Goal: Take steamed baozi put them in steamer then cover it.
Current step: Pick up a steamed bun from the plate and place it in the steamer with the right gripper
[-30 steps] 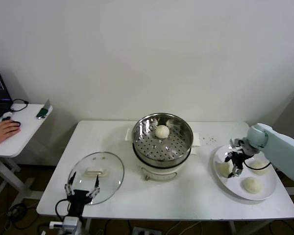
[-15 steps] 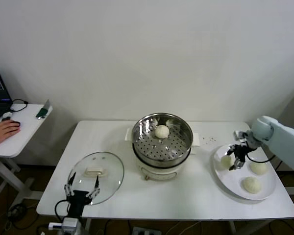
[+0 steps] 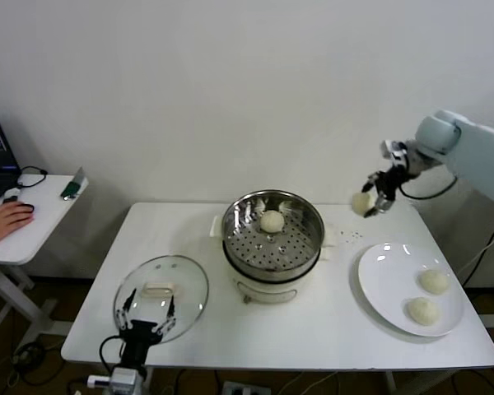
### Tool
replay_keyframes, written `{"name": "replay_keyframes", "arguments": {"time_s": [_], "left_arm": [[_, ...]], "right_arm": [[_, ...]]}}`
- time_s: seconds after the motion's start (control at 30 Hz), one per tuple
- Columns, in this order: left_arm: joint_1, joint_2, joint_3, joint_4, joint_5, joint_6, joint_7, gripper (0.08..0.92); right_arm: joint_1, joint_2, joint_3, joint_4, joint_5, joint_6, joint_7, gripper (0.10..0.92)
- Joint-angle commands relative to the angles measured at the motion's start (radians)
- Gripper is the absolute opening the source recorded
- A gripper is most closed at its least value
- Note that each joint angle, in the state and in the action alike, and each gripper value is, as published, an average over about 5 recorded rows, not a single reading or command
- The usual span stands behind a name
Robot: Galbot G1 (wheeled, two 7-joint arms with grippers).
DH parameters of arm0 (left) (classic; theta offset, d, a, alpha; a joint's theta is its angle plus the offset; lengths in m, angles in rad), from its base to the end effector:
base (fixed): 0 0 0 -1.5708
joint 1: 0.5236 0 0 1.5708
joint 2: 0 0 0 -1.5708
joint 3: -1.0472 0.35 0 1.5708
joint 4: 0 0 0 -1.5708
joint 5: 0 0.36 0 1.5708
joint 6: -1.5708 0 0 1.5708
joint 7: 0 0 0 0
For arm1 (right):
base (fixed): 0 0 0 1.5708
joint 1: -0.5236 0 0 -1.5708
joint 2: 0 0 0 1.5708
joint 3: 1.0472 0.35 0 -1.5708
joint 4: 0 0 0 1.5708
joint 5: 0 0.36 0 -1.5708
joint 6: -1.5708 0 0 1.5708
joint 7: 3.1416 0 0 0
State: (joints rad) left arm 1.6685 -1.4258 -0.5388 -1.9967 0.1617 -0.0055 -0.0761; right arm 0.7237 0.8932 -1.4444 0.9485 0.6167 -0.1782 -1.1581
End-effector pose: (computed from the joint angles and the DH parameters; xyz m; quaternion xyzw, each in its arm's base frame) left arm 0.1510 0.0340 -0.3522 -0.0003 -0.9850 -0.1497 0.0857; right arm 0.6157 -0.1408 0.0094 0.5001 -0.6304 0.4629 0.3717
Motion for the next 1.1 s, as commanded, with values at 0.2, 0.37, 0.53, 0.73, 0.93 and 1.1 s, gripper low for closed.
{"name": "replay_keyframes", "arguments": {"time_s": [0.2, 0.37, 0.53, 0.73, 0.93, 1.1], "left_arm": [[0.028, -0.002, 0.0, -0.031, 0.001, -0.003, 0.001, 0.823], [0.038, 0.0, -0.003, -0.037, 0.001, -0.007, 0.002, 0.823], [0.036, -0.003, -0.001, -0.038, 0.001, -0.005, 0.001, 0.823], [0.031, -0.001, -0.005, -0.034, -0.002, -0.005, 0.0, 0.823], [0.027, 0.003, -0.013, -0.024, -0.008, -0.007, 0.0, 0.823], [0.026, 0.005, -0.014, -0.019, -0.008, -0.011, 0.001, 0.823]], "right_arm": [[0.11, 0.321, -0.114, 0.004, 0.255, -0.102, 0.086, 0.721], [0.04, 0.375, -0.105, 0.033, 0.249, -0.121, 0.126, 0.721], [-0.039, 0.412, -0.106, 0.039, 0.223, -0.131, 0.15, 0.721], [-0.113, 0.451, -0.108, 0.019, 0.17, -0.129, 0.148, 0.721], [-0.166, 0.474, -0.103, 0.003, 0.136, -0.129, 0.154, 0.726], [-0.193, 0.477, -0.097, -0.01, 0.1, -0.128, 0.158, 0.721]]}}
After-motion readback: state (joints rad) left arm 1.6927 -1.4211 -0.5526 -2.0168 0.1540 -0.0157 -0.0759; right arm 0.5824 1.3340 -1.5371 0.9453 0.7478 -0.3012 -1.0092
